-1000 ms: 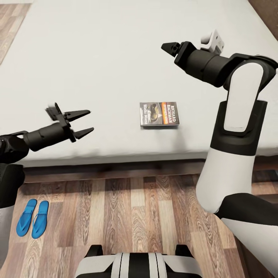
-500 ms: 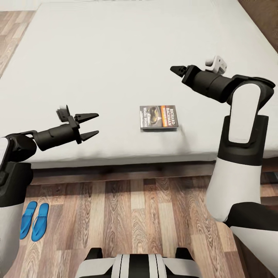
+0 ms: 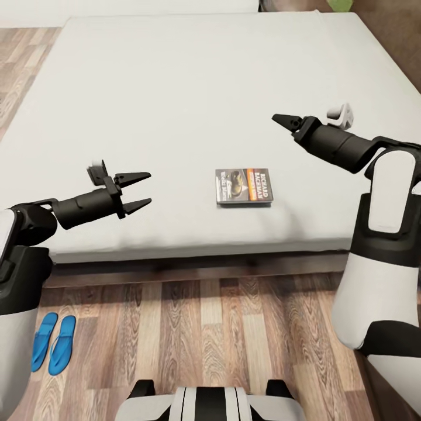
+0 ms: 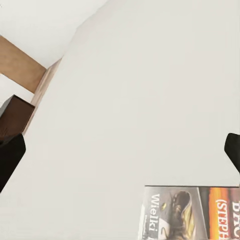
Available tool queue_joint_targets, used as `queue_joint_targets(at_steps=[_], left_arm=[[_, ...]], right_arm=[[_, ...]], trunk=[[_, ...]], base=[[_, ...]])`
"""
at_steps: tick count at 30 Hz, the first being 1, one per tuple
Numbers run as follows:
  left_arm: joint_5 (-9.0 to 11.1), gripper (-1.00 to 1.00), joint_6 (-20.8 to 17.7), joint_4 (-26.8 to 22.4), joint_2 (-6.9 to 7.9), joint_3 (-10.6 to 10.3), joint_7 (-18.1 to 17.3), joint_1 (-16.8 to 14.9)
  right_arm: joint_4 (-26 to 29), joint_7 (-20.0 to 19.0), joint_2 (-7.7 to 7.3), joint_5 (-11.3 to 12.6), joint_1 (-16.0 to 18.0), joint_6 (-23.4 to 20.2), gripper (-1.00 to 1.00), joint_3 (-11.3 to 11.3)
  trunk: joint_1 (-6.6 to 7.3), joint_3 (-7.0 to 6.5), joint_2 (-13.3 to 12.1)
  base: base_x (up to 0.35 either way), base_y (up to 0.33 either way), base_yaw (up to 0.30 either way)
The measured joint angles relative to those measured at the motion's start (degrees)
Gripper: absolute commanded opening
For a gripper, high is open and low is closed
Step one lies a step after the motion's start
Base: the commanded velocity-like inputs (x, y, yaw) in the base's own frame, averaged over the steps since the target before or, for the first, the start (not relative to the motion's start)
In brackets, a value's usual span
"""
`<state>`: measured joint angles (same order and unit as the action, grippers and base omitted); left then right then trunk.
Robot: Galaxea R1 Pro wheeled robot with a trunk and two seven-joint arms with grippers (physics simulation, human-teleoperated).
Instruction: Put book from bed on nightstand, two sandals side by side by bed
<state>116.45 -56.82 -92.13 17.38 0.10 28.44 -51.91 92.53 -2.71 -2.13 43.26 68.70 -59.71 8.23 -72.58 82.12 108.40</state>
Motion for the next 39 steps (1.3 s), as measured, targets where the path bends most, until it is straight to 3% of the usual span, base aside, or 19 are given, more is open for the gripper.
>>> queue_joint_targets(at_steps=[2,5,6,8,13,14,19,23,31,32,39], left_arm=[[0.0,1.00,0.0,0.0,-0.13,0.0,0.0,0.0],[-0.2,1.00,0.1,0.1,-0.62,-0.1,0.1,0.0],[-4.7,1.00,0.0,0.1,-2.56,-0.1,0.0,-0.1],[-6.7,1.00,-0.3,0.1,-4.12,0.0,-0.1,-0.3],[-7.8,1.00,-0.5,0.1,-4.74,-0.2,0.0,-0.3],[-8.2,1.00,-0.6,0.1,-5.18,-0.8,0.0,-0.4],[-8.4,1.00,-0.6,0.1,-5.50,-1.1,0.0,-0.6],[-8.4,1.00,-0.6,0.1,-5.66,-1.1,0.0,-0.8],[-8.5,1.00,-0.6,0.1,-5.85,-1.1,0.1,-0.8],[-8.5,1.00,-0.6,0.1,-5.87,-1.2,0.1,-0.8],[-8.6,1.00,-0.6,0.1,-5.89,-1.2,0.1,-0.8]], right_arm=[[0.0,-0.2,-0.09,0.0,-0.3,0.0,1.00,0.1],[0.0,-0.4,-1.61,0.1,-0.6,0.0,1.00,0.2],[0.1,-1.6,-4.64,1.3,-1.9,0.0,1.00,2.4],[0.1,-6.6,-7.79,5.1,-4.8,0.0,1.00,6.0],[0.1,-10.9,-11.40,6.6,-7.7,0.0,1.00,8.7],[0.1,-12.5,-13.02,6.9,-10.3,0.0,1.00,9.9],[0.1,-15.0,-13.65,7.3,-13.4,0.0,1.00,10.4],[0.1,-19.9,-13.88,7.4,-16.1,0.0,1.00,10.4],[0.1,-24.5,-14.16,7.3,-18.3,-0.1,1.00,10.3],[0.1,-27.1,-15.39,7.3,-18.6,0.0,1.00,10.3],[0.1,-30.2,-17.11,7.2,-19.6,0.0,1.00,10.4]], trunk=[[0.00,-0.19,0.0],[-0.01,-0.47,0.0],[-0.02,-0.56,0.0],[-0.02,-0.74,0.0],[-0.02,-1.21,0.0],[-0.02,-1.30,0.0],[-0.02,-1.77,0.0],[-0.01,-2.14,0.0],[-0.02,-2.88,0.0],[-0.02,-2.98,0.0],[-0.02,-3.63,0.0]], base=[[0.210,0.134,-0.011],[0.100,0.057,-0.042],[0.020,0.011,-0.056],[0.009,0.005,-0.028],[0.004,0.002,-0.012],[0.001,0.000,-0.002],[0.016,0.012,-0.001],[0.133,0.108,0.000],[0.084,0.057,0.000],[0.015,0.010,0.000],[0.007,0.004,0.000]])
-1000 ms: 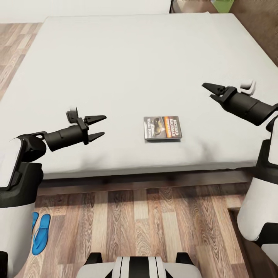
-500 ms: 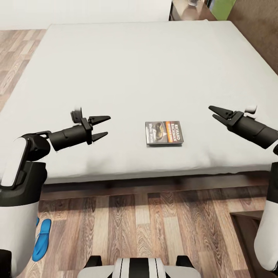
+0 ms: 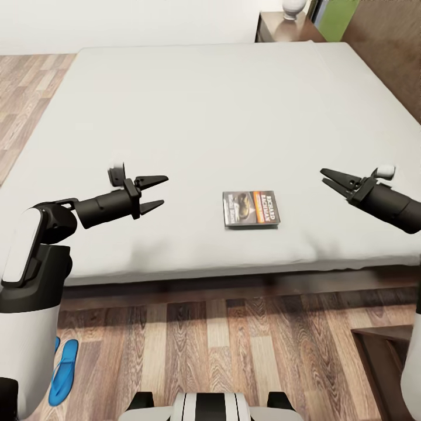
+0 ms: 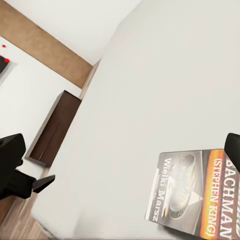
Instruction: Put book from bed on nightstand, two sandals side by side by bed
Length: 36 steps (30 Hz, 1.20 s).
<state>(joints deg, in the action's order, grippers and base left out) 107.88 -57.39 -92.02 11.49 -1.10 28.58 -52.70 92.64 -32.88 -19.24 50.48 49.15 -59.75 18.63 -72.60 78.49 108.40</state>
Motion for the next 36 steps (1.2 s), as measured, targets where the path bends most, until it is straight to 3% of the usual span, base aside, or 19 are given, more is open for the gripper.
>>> queue_joint_targets(at_steps=[5,6,11,16,20,23,27,31,33,36], left_arm=[[0.0,1.00,0.0,0.0,-0.02,-0.1,0.0,0.0],[0.0,1.00,0.1,0.0,0.00,-0.8,0.1,0.0],[-0.1,1.00,0.1,0.0,0.00,-1.3,0.2,-0.1],[-0.2,1.00,0.1,0.0,0.00,-1.5,0.3,-0.1],[-0.5,1.00,0.3,0.2,-0.36,-2.0,0.5,-0.2],[-2.8,1.00,0.4,0.5,-1.81,-3.5,0.6,-1.0],[-8.3,1.00,0.2,0.7,-3.65,-5.4,0.8,-2.2],[-12.6,1.00,0.2,0.8,-4.52,-6.5,1.0,-2.8],[-13.9,1.00,0.1,0.4,-4.34,-6.8,1.3,-2.5],[-14.2,1.00,0.1,0.1,-4.03,-6.5,1.3,-0.9]], right_arm=[[0.0,-1.5,-0.56,0.0,-1.3,0.0,1.00,0.3],[0.0,-6.4,-2.63,-0.1,-3.3,0.0,1.00,1.9],[0.0,-11.9,-6.08,-0.1,-6.9,0.0,1.00,3.9],[0.0,-13.1,-6.70,-0.1,-8.3,0.0,1.00,4.0],[0.0,-13.7,-6.86,-0.2,-11.8,0.0,1.00,4.2],[0.0,-14.0,-6.86,-0.2,-14.4,0.0,1.00,4.4],[0.0,-14.2,-6.86,-0.2,-16.7,0.0,1.00,4.5],[-0.1,-14.1,-6.84,-0.3,-18.0,0.0,1.00,5.1],[-0.1,-13.9,-6.56,-0.4,-18.4,0.0,1.00,5.2],[-0.1,-13.8,-6.42,-0.6,-18.5,0.0,1.00,5.1]], trunk=[[0.00,-0.47,0.0],[0.00,-0.56,0.0],[0.00,-1.02,0.0],[0.00,-1.49,0.0],[0.00,-1.86,0.0],[0.00,-2.14,0.0],[0.00,-2.51,0.0],[0.00,-2.89,0.0],[0.00,-3.07,0.0],[0.00,-3.35,0.0]], base=[[0.002,0.001,0.000],[0.000,0.000,0.000],[0.000,0.000,0.000],[0.000,0.000,0.000],[0.000,0.000,0.000],[0.000,0.000,0.000],[0.000,0.000,0.000],[0.000,0.000,0.000],[0.000,0.000,0.000],[0.000,0.000,0.000]])
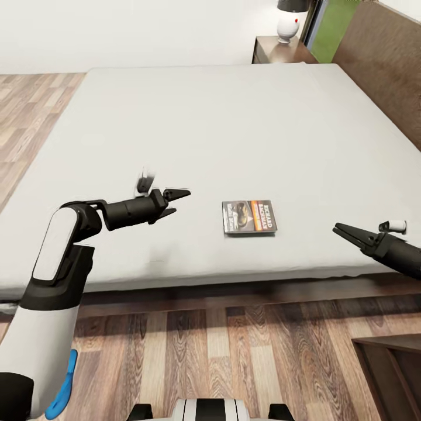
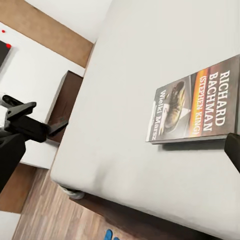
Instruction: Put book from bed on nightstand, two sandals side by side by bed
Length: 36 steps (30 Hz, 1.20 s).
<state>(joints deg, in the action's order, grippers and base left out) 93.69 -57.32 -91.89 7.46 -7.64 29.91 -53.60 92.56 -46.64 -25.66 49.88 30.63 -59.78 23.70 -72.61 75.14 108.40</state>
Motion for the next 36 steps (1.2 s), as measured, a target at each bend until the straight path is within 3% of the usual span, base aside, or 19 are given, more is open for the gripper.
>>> queue_joint_targets(at_steps=[1,5,9,17,18,21,28,36], left_arm=[[-0.2,1.00,0.0,-0.1,-0.11,0.1,0.1,1.6],[-0.1,1.00,0.0,-0.2,-0.41,-0.1,-0.2,2.9],[0.0,1.00,-0.1,-0.2,0.04,-0.3,-0.3,7.1],[-0.6,1.00,-0.1,-0.1,0.42,0.2,1.1,8.4],[-2.4,1.00,0.1,0.2,-0.47,-0.2,7.4,6.5],[-3.4,1.00,0.4,0.1,-1.72,-0.4,10.1,6.0],[-3.5,1.00,0.2,-0.2,-2.23,-0.5,10.7,7.7],[-4.1,1.00,0.1,-0.2,-1.58,-0.3,10.9,13.1]], right_arm=[[0.0,0.1,0.04,-0.1,0.0,0.0,1.00,-0.1],[0.0,0.2,0.09,-0.2,-0.1,0.0,1.00,-0.3],[0.0,2.2,0.68,-0.5,-0.2,0.0,1.00,-1.3],[0.0,2.5,1.26,-0.5,-0.2,0.0,1.00,-1.7],[0.0,2.5,1.75,-0.6,-0.2,3.8,1.00,-3.4],[0.0,2.5,2.00,-0.7,-0.2,5.3,1.00,-4.2],[0.0,2.5,2.05,-0.7,-0.2,5.7,1.00,-4.3],[0.0,2.5,2.10,-0.7,-0.2,5.6,1.00,-4.5]], trunk=[[0.00,-0.09,0.0],[0.00,-0.47,0.0],[0.02,-0.84,0.0],[0.00,-1.58,0.0],[0.00,-1.68,0.0],[0.00,-1.96,0.0],[0.03,-2.61,0.0],[0.00,-3.36,0.0]], base=[[0.000,0.000,0.000],[0.058,0.019,0.000],[0.185,0.061,0.000],[0.039,0.012,0.000],[0.002,0.001,0.000],[0.003,0.000,0.000],[0.194,0.000,0.000],[0.124,0.000,0.000]])
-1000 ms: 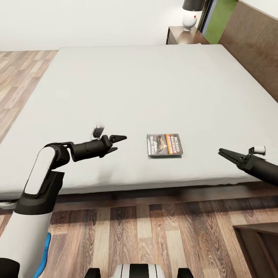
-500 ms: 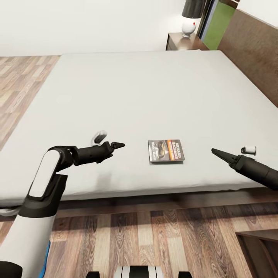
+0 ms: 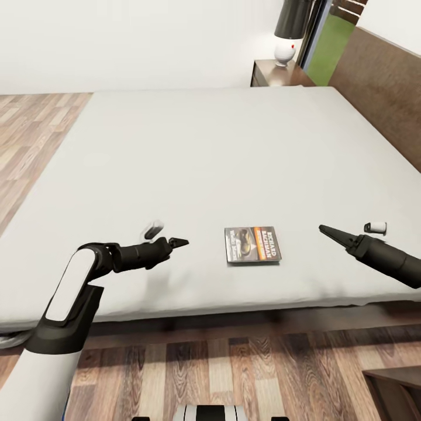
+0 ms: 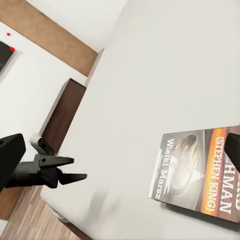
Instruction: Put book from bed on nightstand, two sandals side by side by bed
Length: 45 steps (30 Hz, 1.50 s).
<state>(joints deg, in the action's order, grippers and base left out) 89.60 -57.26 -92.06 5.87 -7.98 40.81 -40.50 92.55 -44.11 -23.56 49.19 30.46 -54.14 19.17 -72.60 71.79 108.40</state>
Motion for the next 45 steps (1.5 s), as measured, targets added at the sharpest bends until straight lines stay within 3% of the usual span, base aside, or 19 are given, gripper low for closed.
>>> queue_joint_targets(at_steps=[8,15,22,23,24,25,26,29,34,38,39,40,44,45], left_arm=[[-0.1,1.00,0.0,0.0,-0.58,-0.2,0.1,1.1],[-0.1,1.00,0.0,0.0,-0.66,-0.2,0.0,1.2],[-0.4,1.00,0.1,0.2,-1.23,-0.7,-0.5,1.1],[-0.9,1.00,0.1,0.3,-1.41,-1.1,-0.6,0.9],[-2.6,1.00,0.1,0.4,-1.59,-1.8,-0.7,0.3],[-2.7,1.00,0.1,0.4,-1.59,-1.8,-0.7,0.3],[-4.9,1.00,0.2,0.5,-1.72,-2.2,-0.9,-1.1],[-7.7,1.00,0.4,0.9,-2.04,-2.7,-1.0,-4.3],[-10.2,1.00,0.7,4.8,-2.70,-4.2,-1.3,-10.6],[-12.2,1.00,0.8,9.2,-2.34,-7.5,-3.3,-13.4],[-12.9,1.00,0.8,9.7,-2.28,-7.7,-4.1,-13.7],[-15.3,1.00,1.0,11.8,-2.37,-8.3,-7.6,-14.0],[-19.4,1.00,2.4,16.6,-2.63,-8.6,-14.5,-14.3],[-21.4,1.00,3.8,19.7,-2.68,-8.7,-18.9,-14.5]], right_arm=[[0.0,0.4,-0.01,0.0,0.0,0.0,1.00,-0.1],[0.0,5.3,0.00,-0.1,0.0,0.1,1.00,-2.8],[0.0,6.6,-0.02,0.0,0.0,0.2,1.00,-3.6],[0.0,6.7,-0.03,0.0,0.0,0.2,1.00,-3.7],[0.0,6.8,-0.02,0.0,0.0,0.2,1.00,-3.8],[0.0,6.8,-0.02,0.0,0.0,0.2,1.00,-3.8],[0.0,7.0,-0.01,0.0,0.0,0.2,1.00,-3.8],[0.0,7.1,0.00,-0.1,0.0,0.2,1.00,-4.0],[0.0,6.9,-0.06,0.0,0.1,0.2,1.00,-3.7],[0.0,6.6,-0.08,0.0,0.0,0.0,1.00,-3.5],[0.0,6.6,-0.10,0.1,0.0,0.0,1.00,-3.5],[0.0,5.9,-0.18,0.1,0.0,0.0,1.00,-3.5],[0.0,4.3,-0.45,0.1,0.0,-0.1,1.00,-3.5],[0.0,3.8,-0.57,0.1,0.0,-0.1,1.00,-3.4]], trunk=[[0.00,-0.75,0.0],[-0.01,-1.40,0.0],[0.00,-2.06,0.0],[0.00,-2.15,0.0],[0.00,-2.24,0.0],[0.00,-2.34,0.0],[0.00,-2.43,0.0],[0.00,-2.71,0.0],[-0.01,-3.18,0.0],[-0.01,-3.55,0.0],[-0.01,-3.64,0.0],[-0.01,-3.74,0.0],[-0.01,-4.11,0.0],[-0.01,-4.20,0.0]], base=[[0.011,0.000,0.000],[0.001,0.000,0.000],[0.000,0.000,0.000],[0.000,0.000,0.000],[0.000,0.000,0.000],[0.000,0.000,0.000],[0.000,0.000,0.000],[0.000,0.000,0.000],[0.000,0.000,0.000],[0.000,0.000,0.000],[0.000,0.000,0.000],[0.000,0.000,0.000],[0.000,0.000,0.000],[0.000,0.000,0.000]])
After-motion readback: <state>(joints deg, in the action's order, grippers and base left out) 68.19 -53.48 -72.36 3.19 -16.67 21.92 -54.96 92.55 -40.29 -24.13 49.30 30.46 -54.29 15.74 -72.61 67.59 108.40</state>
